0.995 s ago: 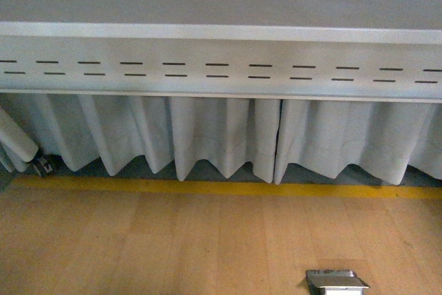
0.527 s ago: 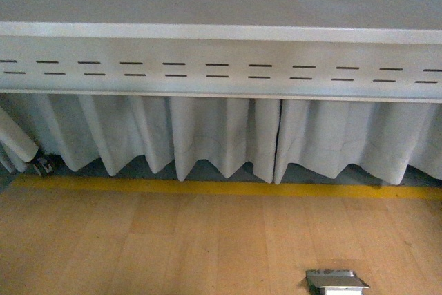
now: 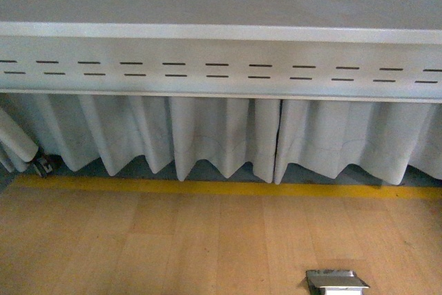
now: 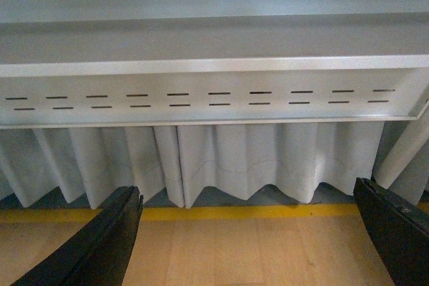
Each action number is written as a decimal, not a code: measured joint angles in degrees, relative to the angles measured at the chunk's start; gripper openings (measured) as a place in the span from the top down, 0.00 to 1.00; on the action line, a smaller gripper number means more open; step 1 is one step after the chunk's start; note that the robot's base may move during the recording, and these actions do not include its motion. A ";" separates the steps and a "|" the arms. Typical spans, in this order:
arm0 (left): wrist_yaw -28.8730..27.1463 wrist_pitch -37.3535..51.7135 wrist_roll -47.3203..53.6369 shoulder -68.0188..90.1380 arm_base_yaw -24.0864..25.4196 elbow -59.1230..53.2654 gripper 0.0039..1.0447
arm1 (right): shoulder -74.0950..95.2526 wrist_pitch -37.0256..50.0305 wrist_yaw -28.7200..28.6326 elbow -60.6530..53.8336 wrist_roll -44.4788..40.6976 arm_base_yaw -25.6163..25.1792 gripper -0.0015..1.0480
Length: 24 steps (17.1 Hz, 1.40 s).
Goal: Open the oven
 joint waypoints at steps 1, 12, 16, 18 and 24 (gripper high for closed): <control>0.00 -0.02 0.00 0.00 0.00 0.00 0.06 | 0.00 -0.02 0.00 0.00 0.00 0.00 0.06; 0.00 0.00 0.00 0.00 0.00 0.00 0.06 | 0.00 0.00 0.00 0.00 -0.02 0.00 0.06; 0.00 0.00 0.00 0.00 0.00 0.00 0.06 | 0.00 0.00 0.00 0.00 -0.02 0.00 0.06; 0.00 0.00 0.00 0.00 0.00 0.00 0.06 | 0.00 0.00 0.00 0.00 -0.02 0.00 0.06; 0.07 -0.09 0.00 0.00 0.00 0.00 0.06 | 0.00 -0.09 0.00 0.00 -0.02 0.00 0.06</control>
